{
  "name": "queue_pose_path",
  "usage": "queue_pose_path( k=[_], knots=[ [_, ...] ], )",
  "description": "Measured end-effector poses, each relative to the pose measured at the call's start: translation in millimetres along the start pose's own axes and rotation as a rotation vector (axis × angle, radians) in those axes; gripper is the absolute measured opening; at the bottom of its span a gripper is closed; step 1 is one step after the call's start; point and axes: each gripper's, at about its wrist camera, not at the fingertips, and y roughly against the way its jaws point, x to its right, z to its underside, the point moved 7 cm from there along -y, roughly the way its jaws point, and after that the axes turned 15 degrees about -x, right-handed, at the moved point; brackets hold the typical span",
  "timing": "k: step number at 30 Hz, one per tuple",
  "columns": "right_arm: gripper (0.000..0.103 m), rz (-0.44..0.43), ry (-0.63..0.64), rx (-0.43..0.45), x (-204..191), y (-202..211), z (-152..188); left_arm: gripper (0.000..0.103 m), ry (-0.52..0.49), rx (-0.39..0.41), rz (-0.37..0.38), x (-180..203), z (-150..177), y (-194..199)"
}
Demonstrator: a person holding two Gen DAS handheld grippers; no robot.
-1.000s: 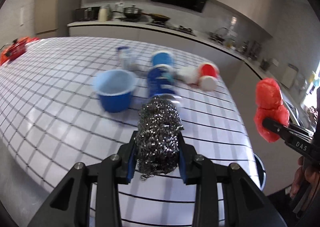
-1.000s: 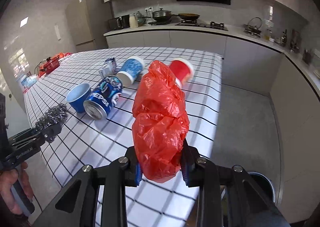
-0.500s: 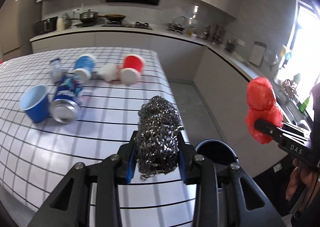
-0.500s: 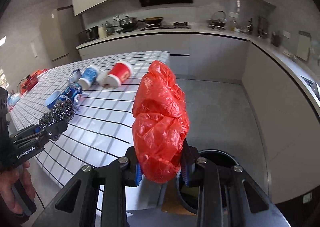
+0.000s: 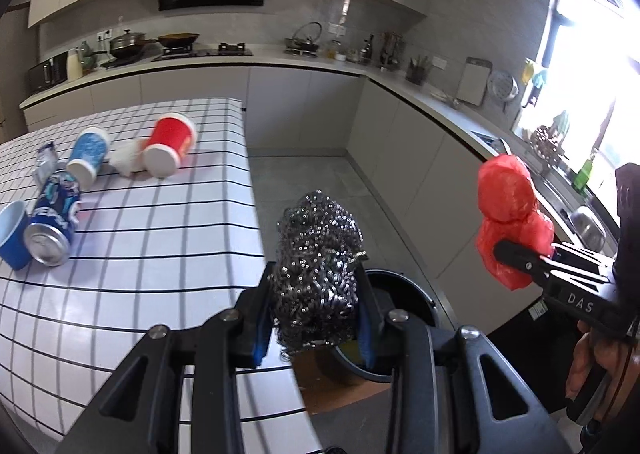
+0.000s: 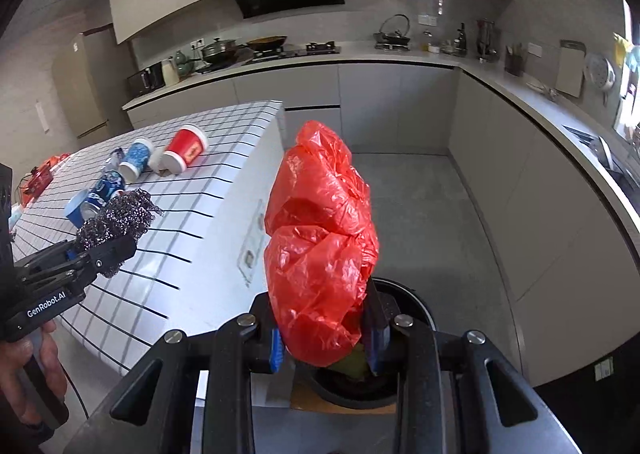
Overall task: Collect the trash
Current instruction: 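Carry scrubber and red bag over the black bin and open both tools to drop them, then move both tools back from the bin toward the table items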
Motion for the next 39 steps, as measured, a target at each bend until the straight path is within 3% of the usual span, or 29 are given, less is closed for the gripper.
queue_pose_path(
  k=[13,22,28,29,31,32,33,34,37,39],
  knots=[
    [0.032,0.015,-0.005,-0.081,60,-24,30,0.036,-0.046,-0.092,0.063,61,13,-50],
    [0.032,-0.017,0.052,-0.213,93,-81,56,0.036,-0.042,-0.205,0.051,90,34,-108],
    [0.032,-0.063,0.117,-0.314,103,-143,69,0.037,-0.024,-0.294,0.046,106,49,-158],
    [0.032,-0.064,0.135,-0.342,105,-160,72,0.039,-0.022,-0.316,0.052,109,52,-170],
    [0.033,-0.076,0.161,-0.363,105,-180,73,0.054,0.002,-0.35,0.071,110,57,-193],
    [0.042,-0.07,0.194,-0.368,105,-196,74,0.081,0.023,-0.351,0.054,105,59,-202],
    [0.054,-0.054,0.22,-0.375,107,-209,77,0.094,0.047,-0.357,0.014,99,63,-212],
    [0.075,0.002,0.239,-0.402,112,-231,82,0.094,0.084,-0.382,-0.011,92,68,-220],
    [0.076,0.033,0.238,-0.441,124,-250,91,0.094,0.136,-0.408,-0.043,82,75,-221],
    [0.089,0.045,0.216,-0.419,133,-245,91,0.094,0.127,-0.395,-0.064,81,77,-215]
  ],
)
